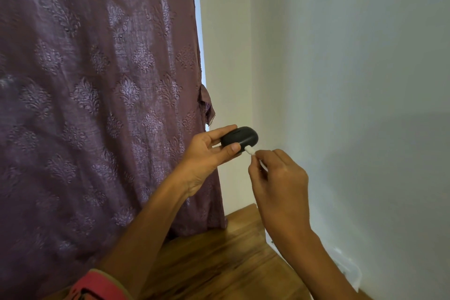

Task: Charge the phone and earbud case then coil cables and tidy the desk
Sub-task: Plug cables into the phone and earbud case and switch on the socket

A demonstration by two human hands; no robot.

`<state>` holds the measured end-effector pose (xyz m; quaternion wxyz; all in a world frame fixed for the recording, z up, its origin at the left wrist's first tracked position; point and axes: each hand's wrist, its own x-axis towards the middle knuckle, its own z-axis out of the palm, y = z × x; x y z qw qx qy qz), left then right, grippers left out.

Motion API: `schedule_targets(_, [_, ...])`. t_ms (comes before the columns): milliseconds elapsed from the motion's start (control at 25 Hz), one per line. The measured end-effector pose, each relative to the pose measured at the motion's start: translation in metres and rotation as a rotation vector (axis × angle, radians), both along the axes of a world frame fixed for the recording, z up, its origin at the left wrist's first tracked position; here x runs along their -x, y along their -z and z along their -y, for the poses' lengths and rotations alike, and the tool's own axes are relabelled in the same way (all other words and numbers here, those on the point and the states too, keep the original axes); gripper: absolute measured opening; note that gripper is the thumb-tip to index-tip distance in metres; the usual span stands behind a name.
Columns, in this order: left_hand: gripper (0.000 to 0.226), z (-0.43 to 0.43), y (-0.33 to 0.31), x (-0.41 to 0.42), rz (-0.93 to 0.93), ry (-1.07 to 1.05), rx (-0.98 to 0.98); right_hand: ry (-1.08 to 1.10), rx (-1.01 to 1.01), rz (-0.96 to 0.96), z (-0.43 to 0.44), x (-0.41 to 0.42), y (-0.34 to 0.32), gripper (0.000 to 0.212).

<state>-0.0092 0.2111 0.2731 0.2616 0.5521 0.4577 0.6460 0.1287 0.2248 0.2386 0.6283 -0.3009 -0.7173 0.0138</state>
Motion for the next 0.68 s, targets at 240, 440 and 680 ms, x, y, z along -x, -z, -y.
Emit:
schedule_targets(240, [0.049, 0.006, 0.043, 0.018, 0.062, -0.131, 0.090, -0.461, 0.687, -0.081, -0.032, 0.004, 0.021, 0.034])
schedule_targets(440, [0.048, 0.018, 0.116, 0.032, 0.127, -0.215, 0.243, -0.619, 0.969, -0.004, -0.041, 0.027, 0.087, 0.031])
schedule_targets(680, [0.047, 0.024, 0.217, 0.046, 0.014, -0.491, 0.417, -0.602, 1.202, 0.061, -0.038, 0.056, 0.178, 0.019])
